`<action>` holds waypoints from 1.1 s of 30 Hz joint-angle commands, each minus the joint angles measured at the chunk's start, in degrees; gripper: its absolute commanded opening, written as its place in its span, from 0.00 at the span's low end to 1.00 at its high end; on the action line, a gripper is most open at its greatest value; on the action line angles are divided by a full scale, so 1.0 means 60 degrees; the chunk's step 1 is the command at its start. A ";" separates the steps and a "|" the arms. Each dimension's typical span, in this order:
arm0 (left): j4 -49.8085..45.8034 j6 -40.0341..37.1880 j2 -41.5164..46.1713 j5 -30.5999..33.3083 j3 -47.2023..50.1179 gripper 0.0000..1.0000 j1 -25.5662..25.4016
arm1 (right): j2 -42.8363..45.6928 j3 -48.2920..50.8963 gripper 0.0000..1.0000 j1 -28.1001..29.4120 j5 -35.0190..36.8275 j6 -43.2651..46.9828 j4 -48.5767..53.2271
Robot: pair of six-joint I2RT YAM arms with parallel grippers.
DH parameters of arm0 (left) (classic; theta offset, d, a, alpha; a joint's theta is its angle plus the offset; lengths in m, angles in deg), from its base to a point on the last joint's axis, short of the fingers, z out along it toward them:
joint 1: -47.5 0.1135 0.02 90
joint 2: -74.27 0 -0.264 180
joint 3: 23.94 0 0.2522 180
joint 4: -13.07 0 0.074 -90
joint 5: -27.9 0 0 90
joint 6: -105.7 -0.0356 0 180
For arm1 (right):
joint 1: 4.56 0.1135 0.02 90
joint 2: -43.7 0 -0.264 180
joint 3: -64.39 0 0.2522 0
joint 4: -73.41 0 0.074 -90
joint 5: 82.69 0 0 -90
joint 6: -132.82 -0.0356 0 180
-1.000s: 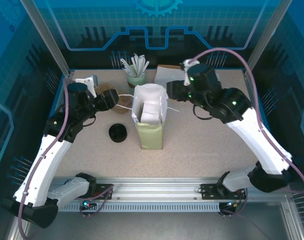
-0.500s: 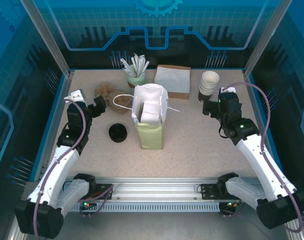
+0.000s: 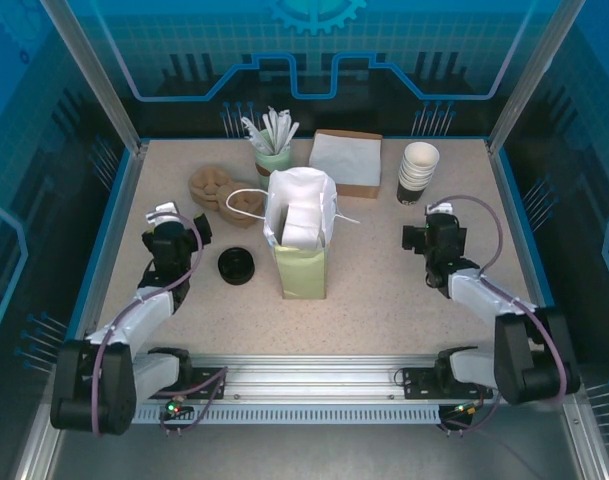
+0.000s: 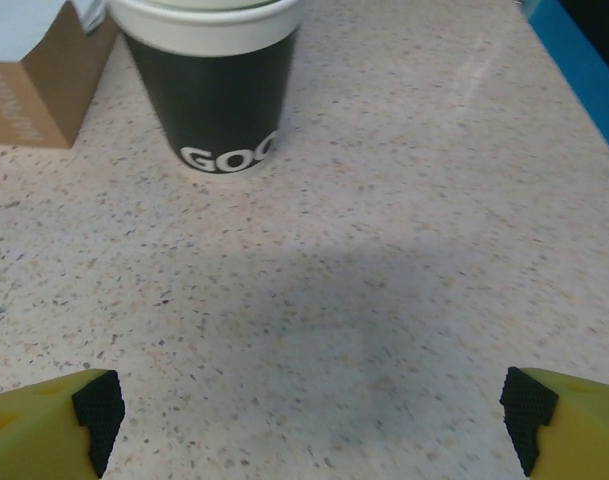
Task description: Pack the takeout coffee
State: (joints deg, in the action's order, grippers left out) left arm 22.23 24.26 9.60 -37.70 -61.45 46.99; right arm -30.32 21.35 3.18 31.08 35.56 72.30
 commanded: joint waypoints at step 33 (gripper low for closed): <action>0.5218 -0.0878 -0.3851 -0.1562 0.0654 0.99 -0.0112 | -0.2034 0.0776 1.00 -0.0717 -0.3392 0.1271 -0.4745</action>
State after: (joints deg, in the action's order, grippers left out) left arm 50.53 19.65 -13.57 -45.39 -58.72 46.64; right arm -41.95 26.18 -0.77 11.32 42.48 45.55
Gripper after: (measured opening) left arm 0.990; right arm 0.997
